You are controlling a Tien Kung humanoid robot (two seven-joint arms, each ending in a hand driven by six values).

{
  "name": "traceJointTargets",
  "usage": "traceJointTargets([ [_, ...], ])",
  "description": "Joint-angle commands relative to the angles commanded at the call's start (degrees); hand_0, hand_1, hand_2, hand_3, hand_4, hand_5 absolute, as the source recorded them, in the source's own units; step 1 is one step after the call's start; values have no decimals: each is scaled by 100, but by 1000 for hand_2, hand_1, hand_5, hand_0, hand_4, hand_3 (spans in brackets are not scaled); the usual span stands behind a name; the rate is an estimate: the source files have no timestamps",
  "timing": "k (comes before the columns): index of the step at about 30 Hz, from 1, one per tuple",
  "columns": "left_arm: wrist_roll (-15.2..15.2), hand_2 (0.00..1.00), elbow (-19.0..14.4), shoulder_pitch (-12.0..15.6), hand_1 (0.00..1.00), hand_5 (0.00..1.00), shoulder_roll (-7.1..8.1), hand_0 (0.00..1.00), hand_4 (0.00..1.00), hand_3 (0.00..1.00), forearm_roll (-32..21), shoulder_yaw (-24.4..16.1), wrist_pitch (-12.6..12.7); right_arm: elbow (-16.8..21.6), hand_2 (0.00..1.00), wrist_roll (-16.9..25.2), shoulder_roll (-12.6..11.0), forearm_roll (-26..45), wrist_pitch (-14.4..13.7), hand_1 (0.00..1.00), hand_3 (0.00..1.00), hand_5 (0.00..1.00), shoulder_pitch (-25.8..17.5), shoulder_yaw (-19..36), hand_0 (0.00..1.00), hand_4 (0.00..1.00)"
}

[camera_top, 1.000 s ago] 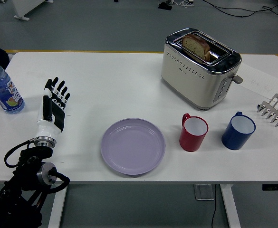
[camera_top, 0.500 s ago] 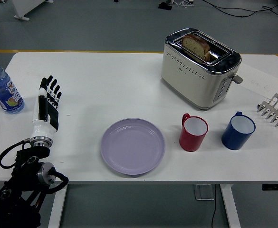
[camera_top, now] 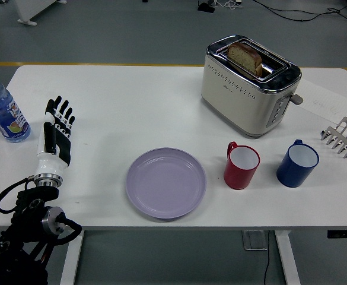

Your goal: Push plate across desktop

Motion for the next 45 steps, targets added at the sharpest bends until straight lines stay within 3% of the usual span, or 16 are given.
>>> traceJointTargets([
  [2,121,976,-114,90,945,998,38,935,687,942,157,-64,-133,-3,678,14,-5,33,-7,590,607,376,-10,-16,631,366],
  [3,143,884,-148,118,866,998,70,854,681,804,161,-82,-155,-4,678,19,-6,45,-9,591,607,378,-15,-21,631,368],
  [10,205,879,-289,332,859,998,517,842,683,797,51,-345,-240,-6,678,34,-1,73,-23,590,607,380,-43,-23,630,368],
  [14,276,879,-272,467,859,998,645,842,683,797,-12,-611,-323,-4,678,25,6,49,-27,590,607,380,-58,-3,630,368],
  [15,303,760,-273,495,744,998,654,684,666,726,-23,-688,-357,-4,678,22,8,40,-27,591,607,380,-61,4,630,368],
  [20,480,760,-342,672,744,998,636,684,666,726,-191,-1020,-317,-4,678,22,16,34,-34,591,607,380,-77,15,630,368],
  [21,495,617,-348,683,565,859,632,399,651,601,-220,-1040,-307,-4,678,23,17,35,-34,590,607,381,-77,14,631,368],
  [26,367,617,-390,709,565,859,563,399,651,601,-510,-1194,171,-12,678,51,16,76,-31,590,607,381,-57,-8,631,368],
  [27,337,377,-389,705,385,198,560,321,603,374,-529,-1202,253,-12,677,54,16,82,-32,590,607,381,-55,-11,629,368],
  [32,117,377,-365,671,385,198,547,321,603,374,-679,-1284,648,-14,677,71,13,132,-39,590,607,381,-24,-37,629,368],
  [33,72,246,-357,666,248,301,541,189,746,282,-689,-1309,710,-15,678,75,13,143,-42,590,607,381,-14,-43,630,368],
  [36,31,246,-342,664,248,301,530,189,746,282,-599,-1334,795,-15,678,74,12,140,-42,590,607,381,3,-42,630,368],
  [38,28,246,-332,665,248,301,520,189,746,282,-576,-1334,754,-15,678,73,12,138,-43,590,607,381,10,-40,630,368],
  [39,16,166,-327,665,147,419,512,119,891,228,-574,-1330,729,-16,677,72,13,130,-41,589,606,381,15,-37,631,368],
  [44,46,166,-305,667,147,419,484,119,891,228,-622,-1326,431,-16,677,62,20,83,-39,589,606,381,34,-6,631,368],
  [45,158,134,-291,671,141,943,478,108,998,212,-596,-1345,271,-17,678,59,21,59,-34,590,606,381,43,7,630,368],
])
